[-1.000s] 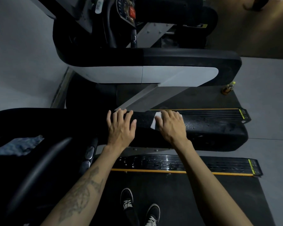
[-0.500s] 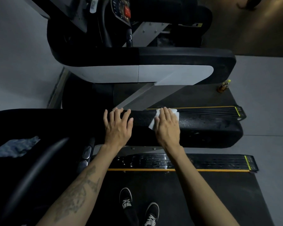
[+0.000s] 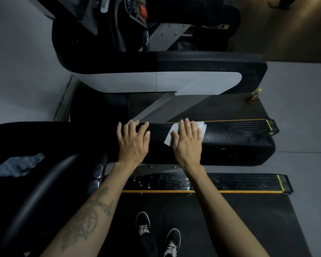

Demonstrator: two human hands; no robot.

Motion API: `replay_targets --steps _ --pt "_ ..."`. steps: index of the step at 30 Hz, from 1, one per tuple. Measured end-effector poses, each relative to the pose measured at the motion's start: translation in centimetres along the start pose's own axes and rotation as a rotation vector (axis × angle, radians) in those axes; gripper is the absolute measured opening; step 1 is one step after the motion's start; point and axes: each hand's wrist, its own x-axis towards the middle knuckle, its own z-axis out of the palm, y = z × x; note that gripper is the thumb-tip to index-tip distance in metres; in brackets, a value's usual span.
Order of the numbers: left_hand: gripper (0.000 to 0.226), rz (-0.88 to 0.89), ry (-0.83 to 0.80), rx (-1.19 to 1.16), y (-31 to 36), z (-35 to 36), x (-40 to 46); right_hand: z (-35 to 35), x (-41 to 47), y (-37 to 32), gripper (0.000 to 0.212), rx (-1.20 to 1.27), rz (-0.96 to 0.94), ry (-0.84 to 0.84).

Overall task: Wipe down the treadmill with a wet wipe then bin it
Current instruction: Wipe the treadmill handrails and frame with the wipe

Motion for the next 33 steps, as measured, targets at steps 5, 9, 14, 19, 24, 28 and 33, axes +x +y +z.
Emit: replay_targets --steps 5,9,14,19,24,28,33 --pt "0.044 -0.004 -0.003 -0.021 -0.2 0.0 0.0 -0.1 -3.2 2.4 0.061 -0.079 -0.245 -0.020" --pt "0.044 -0.009 0.010 -0.024 0.0 0.2 -0.1 -0.3 -3.6 3.9 0.061 -0.086 -0.206 0.009" --pt "0.046 -0.068 0.009 -0.011 1.1 0.4 -1.0 0.5 -1.9 -0.8 0.072 -0.005 -0.022 0.032" --pt "0.049 -0.076 -0.005 -0.052 1.3 0.4 -1.4 0.4 -4.4 2.9 0.059 -0.079 -0.319 0.020" --pt "0.047 -0.080 0.009 -0.078 1.6 0.4 -1.7 0.3 -3.8 3.7 0.063 -0.091 -0.179 0.046" --pt "0.048 -0.096 0.008 -0.104 2.0 0.3 -1.9 1.0 -2.6 -0.1 0.068 -0.067 -0.129 0.016" --pt "0.048 -0.070 0.012 -0.139 2.2 0.2 -2.0 0.5 -4.9 2.9 0.060 -0.062 -0.331 0.026"
